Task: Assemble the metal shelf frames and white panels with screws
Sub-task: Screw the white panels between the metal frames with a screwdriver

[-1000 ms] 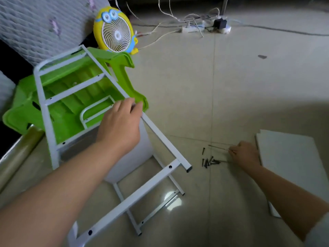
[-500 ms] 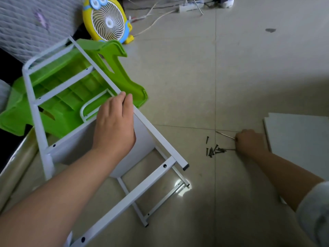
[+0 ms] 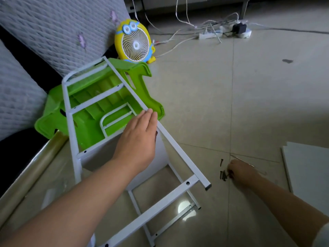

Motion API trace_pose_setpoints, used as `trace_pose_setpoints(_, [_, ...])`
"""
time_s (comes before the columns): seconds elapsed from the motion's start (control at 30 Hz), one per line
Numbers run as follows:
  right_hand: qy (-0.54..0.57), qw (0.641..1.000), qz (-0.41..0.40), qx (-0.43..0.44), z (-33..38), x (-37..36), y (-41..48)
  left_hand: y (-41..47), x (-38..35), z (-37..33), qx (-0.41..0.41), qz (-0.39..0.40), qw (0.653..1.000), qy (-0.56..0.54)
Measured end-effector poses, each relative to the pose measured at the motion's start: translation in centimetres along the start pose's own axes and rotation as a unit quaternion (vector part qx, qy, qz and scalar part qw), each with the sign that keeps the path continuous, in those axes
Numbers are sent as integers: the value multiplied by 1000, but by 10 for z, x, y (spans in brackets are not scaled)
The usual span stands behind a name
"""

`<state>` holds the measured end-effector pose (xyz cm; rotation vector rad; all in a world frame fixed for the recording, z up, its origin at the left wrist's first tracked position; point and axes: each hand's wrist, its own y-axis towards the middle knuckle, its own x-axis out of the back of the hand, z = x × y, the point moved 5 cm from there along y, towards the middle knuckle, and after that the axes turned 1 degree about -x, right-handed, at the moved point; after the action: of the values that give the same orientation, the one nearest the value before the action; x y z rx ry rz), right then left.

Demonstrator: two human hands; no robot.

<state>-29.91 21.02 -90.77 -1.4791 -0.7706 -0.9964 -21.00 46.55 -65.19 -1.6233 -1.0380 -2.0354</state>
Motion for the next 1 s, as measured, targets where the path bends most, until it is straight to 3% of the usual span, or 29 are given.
trace_pose_setpoints(0.2, [20,999,27,8,4,21,-9,1,5,2,-16,39,999,-3])
trace_pose_setpoints(0.37, [131,983,-124,25,27,116,-21,-8,14,21,12,55,998,-40])
trace_pose_setpoints(0.47, [211,943,-239,98,68,191,-32,-24,26,40,33,44,997,-47])
trace_pose_setpoints(0.6, [292,860,-367,201,136,277,-59,-57,42,74,104,22,992,-70])
trace_pose_setpoints(0.67, [311,846,-359,241,168,304,-66,-77,44,92,178,14,981,-80])
trace_pose_setpoints(0.83, [269,864,-251,344,239,318,-72,-102,46,108,352,48,919,-168])
trace_pose_setpoints(0.9, [210,868,-244,379,262,313,-77,-100,45,110,391,54,896,-205])
trace_pose_setpoints(1.0, [151,881,-236,380,282,309,-76,-96,39,113,396,93,893,-194])
